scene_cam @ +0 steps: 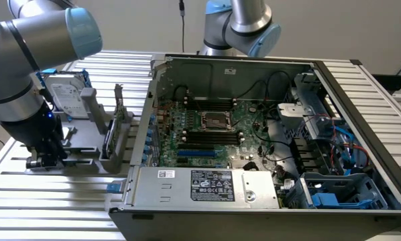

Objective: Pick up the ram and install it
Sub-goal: 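Pick up the ram and move it above insertion slot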

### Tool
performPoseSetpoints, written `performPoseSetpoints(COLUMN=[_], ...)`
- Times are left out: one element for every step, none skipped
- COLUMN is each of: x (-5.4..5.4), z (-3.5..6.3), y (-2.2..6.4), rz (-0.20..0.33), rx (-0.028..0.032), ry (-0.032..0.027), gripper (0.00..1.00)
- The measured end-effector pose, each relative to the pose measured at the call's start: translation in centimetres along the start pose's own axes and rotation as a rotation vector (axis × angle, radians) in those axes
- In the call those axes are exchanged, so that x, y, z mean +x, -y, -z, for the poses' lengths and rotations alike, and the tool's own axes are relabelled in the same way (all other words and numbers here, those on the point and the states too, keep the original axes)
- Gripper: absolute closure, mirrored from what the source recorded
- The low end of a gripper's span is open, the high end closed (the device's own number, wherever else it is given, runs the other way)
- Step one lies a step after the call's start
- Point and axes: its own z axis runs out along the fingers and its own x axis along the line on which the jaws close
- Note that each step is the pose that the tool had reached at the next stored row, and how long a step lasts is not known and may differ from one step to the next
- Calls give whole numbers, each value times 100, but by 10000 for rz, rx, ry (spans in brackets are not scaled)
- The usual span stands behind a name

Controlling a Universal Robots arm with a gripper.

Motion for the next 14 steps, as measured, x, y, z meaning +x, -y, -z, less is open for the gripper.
performPoseSetpoints(x=[2,4,6,8,10,12,14,14,14,14,14,14,14,15], z=[0,0,0,0,0,0,1,1,0,0,0,0,0,0], y=[0,-1,-1,-1,-2,-2,-2,-2,-2,-2,-2,-2,-2,-2], rz=[-1,-2,-3,-5,-6,-8,-8,-10,-10,-10,-10,-9,-9,-9], rx=[1,1,4,5,7,8,7,10,10,11,11,11,11,11], ry=[8,13,21,29,36,44,51,59,62,63,63,63,63,63], gripper=[66,73,73,73,73,73,75,82,82,82,84,84,84,85])
